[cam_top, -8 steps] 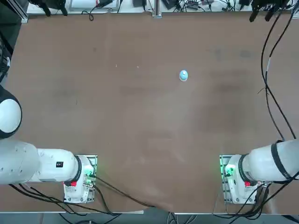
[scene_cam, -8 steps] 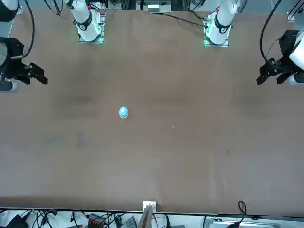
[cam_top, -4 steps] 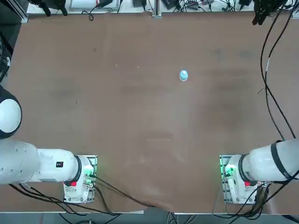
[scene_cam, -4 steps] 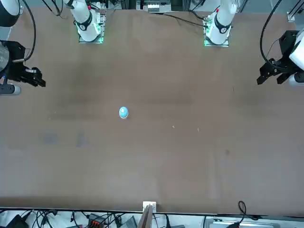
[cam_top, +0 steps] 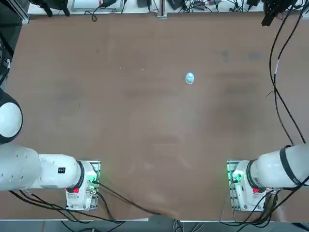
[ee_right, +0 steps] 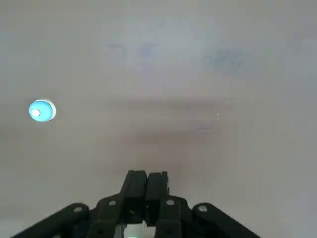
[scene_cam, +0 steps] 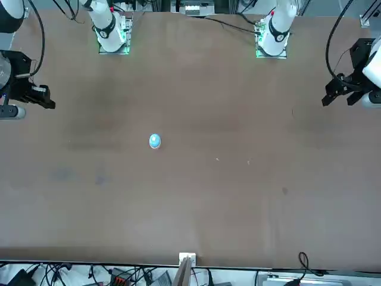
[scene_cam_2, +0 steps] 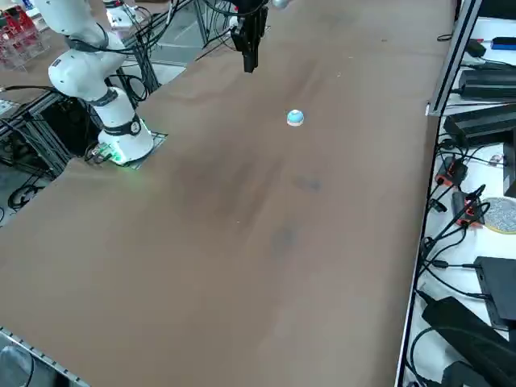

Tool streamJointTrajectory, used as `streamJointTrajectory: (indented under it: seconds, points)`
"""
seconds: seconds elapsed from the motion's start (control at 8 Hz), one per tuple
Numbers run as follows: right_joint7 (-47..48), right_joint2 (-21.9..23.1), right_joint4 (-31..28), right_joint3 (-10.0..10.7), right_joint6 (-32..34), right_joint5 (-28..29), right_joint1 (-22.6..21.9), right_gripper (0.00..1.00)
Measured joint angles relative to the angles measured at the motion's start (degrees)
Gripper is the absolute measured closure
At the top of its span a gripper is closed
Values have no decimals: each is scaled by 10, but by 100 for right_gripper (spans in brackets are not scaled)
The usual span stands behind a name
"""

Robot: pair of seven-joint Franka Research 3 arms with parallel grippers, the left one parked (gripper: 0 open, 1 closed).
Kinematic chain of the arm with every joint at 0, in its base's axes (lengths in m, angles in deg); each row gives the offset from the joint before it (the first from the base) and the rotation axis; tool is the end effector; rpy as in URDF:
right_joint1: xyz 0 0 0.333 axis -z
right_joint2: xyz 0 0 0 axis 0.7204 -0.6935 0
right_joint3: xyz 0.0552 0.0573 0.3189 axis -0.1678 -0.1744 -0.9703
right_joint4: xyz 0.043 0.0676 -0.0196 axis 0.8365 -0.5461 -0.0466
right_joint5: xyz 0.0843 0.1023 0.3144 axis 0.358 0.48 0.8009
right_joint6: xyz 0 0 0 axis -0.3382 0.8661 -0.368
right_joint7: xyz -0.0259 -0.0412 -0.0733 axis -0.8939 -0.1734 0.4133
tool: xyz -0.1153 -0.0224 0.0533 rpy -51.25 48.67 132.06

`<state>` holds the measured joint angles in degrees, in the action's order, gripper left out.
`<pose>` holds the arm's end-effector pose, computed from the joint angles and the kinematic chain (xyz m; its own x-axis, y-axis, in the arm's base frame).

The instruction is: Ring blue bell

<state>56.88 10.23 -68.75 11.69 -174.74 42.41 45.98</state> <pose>0.5140 -0.0041 0.5678 0.9933 0.0161 -0.1148 0.0159 -0.9999 -0.0027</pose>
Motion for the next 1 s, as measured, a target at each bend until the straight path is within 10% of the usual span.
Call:
streamJointTrajectory:
  seconds: [0.38,1.0]
  points:
    - [10,-13,-3,-6,5,24,-17,99]
    - [174,-118,-16,-13,-99,27,-183,99]
